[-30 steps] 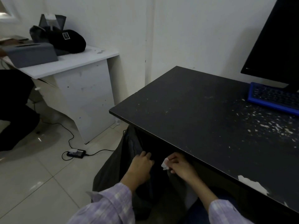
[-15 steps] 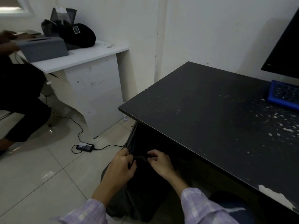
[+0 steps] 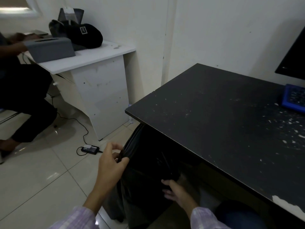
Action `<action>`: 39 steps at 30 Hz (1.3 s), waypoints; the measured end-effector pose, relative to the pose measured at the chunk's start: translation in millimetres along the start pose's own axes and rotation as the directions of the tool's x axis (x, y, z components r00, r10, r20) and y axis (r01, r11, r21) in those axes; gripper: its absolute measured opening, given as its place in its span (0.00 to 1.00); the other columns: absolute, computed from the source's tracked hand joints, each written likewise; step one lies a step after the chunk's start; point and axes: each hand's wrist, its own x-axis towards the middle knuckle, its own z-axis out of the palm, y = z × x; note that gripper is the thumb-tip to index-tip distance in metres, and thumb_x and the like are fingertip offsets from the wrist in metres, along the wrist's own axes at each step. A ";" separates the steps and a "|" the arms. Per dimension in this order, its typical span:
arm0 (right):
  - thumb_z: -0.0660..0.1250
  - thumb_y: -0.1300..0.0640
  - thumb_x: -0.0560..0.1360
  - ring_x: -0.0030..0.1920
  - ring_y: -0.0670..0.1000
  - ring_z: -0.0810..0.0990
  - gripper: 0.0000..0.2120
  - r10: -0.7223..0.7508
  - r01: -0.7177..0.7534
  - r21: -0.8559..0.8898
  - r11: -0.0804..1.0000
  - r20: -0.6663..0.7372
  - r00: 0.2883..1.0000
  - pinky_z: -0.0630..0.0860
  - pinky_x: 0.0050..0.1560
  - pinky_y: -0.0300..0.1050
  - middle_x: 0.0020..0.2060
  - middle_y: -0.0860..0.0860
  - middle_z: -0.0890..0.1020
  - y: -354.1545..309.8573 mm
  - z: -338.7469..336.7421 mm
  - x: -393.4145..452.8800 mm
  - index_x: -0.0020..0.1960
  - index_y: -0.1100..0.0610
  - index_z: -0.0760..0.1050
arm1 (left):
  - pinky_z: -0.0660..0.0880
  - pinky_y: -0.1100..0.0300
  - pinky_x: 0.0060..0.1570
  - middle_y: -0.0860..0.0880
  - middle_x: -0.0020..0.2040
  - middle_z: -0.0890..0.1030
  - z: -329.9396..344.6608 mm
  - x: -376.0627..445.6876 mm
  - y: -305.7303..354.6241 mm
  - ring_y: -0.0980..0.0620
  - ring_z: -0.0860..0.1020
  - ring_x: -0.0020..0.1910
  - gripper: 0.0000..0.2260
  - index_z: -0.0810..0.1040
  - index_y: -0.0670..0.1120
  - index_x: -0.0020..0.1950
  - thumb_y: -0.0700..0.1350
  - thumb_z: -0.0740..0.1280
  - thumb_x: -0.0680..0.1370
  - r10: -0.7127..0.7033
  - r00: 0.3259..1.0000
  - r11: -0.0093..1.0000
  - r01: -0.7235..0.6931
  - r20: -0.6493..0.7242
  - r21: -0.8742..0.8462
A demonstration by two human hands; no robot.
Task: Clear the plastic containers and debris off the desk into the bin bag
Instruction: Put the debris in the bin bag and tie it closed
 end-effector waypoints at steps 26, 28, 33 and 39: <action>0.66 0.48 0.75 0.46 0.58 0.83 0.21 -0.168 0.187 0.336 0.923 -0.086 0.982 0.79 0.42 0.47 0.48 0.60 0.84 -55.9 -44.3 -49.6 0.59 0.63 0.77 | 0.71 0.58 0.46 0.43 0.51 0.80 -12.1 12.3 -22.8 0.45 0.78 0.51 0.11 0.77 0.41 0.58 0.39 0.67 0.75 -0.388 0.904 0.881 0.307 0.178 0.359; 0.61 0.51 0.78 0.43 0.56 0.82 0.20 -0.220 0.246 0.349 0.904 -0.111 0.969 0.78 0.42 0.47 0.47 0.58 0.83 -56.2 -57.9 -55.9 0.63 0.64 0.74 | 0.71 0.56 0.49 0.43 0.51 0.80 -9.9 12.2 -24.9 0.43 0.77 0.55 0.11 0.77 0.40 0.59 0.37 0.64 0.77 -0.363 0.922 0.911 0.321 0.132 0.260; 0.65 0.40 0.73 0.64 0.56 0.74 0.33 -0.243 0.259 0.098 0.961 -0.155 0.958 0.72 0.64 0.52 0.67 0.57 0.73 -40.8 -69.7 -77.9 0.72 0.58 0.66 | 0.75 0.51 0.52 0.45 0.48 0.81 -4.9 6.3 -26.1 0.43 0.79 0.51 0.09 0.76 0.43 0.56 0.41 0.66 0.77 -0.263 0.964 0.964 0.262 0.026 0.052; 0.63 0.50 0.78 0.70 0.59 0.67 0.27 -0.420 0.442 -0.018 0.897 -0.349 0.838 0.61 0.70 0.50 0.70 0.59 0.68 -42.5 -68.3 -117.2 0.73 0.60 0.63 | 0.77 0.57 0.47 0.48 0.46 0.82 -8.5 -1.0 -0.2 0.48 0.81 0.46 0.04 0.80 0.48 0.47 0.39 0.68 0.75 -0.074 0.997 0.946 0.073 0.009 -0.317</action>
